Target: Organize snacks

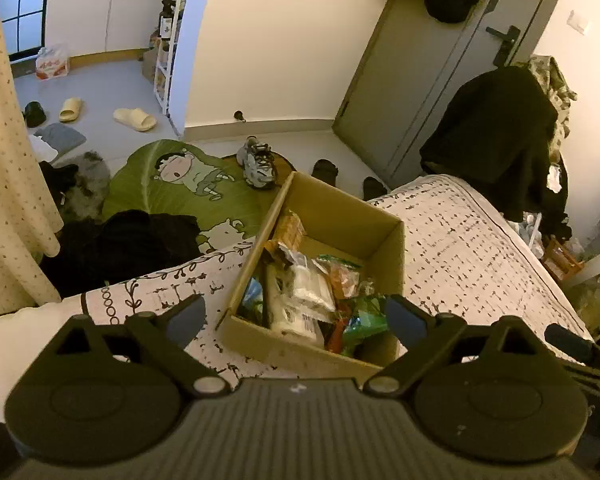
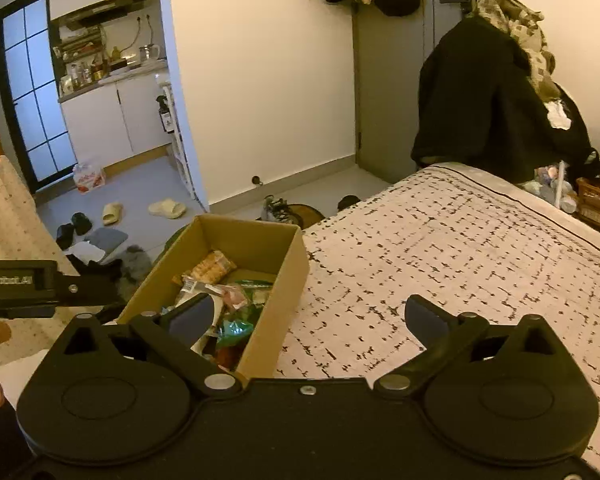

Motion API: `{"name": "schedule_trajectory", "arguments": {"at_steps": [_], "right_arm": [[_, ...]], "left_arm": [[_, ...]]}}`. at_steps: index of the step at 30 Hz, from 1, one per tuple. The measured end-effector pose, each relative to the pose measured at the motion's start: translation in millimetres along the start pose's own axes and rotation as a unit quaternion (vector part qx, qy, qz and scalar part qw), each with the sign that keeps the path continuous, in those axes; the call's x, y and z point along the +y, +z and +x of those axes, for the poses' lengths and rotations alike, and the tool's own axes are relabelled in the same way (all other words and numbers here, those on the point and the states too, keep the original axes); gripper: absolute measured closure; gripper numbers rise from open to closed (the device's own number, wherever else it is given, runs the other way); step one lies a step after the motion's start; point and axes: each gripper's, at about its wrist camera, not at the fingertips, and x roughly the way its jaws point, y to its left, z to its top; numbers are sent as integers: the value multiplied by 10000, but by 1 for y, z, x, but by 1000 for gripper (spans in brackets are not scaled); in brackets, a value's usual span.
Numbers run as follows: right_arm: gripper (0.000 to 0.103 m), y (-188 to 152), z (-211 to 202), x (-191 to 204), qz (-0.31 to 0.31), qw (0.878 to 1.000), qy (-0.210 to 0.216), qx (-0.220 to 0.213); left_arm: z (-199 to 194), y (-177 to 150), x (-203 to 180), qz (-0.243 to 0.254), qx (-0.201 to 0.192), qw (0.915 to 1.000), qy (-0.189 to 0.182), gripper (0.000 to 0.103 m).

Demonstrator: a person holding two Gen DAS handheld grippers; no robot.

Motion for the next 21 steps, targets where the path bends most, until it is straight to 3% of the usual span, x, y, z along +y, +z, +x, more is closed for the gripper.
{"name": "schedule_trajectory", "arguments": {"at_steps": [4, 21], "right_arm": [[0, -6, -8, -6, 104, 9999, -116, -28], [0, -30, -38, -22, 490, 9980, -388, -43]], "left_arm": [[-8, -4, 1, 93, -41, 9999, -50, 0], [-25, -28, -8, 273, -165, 9986, -415, 0]]}}
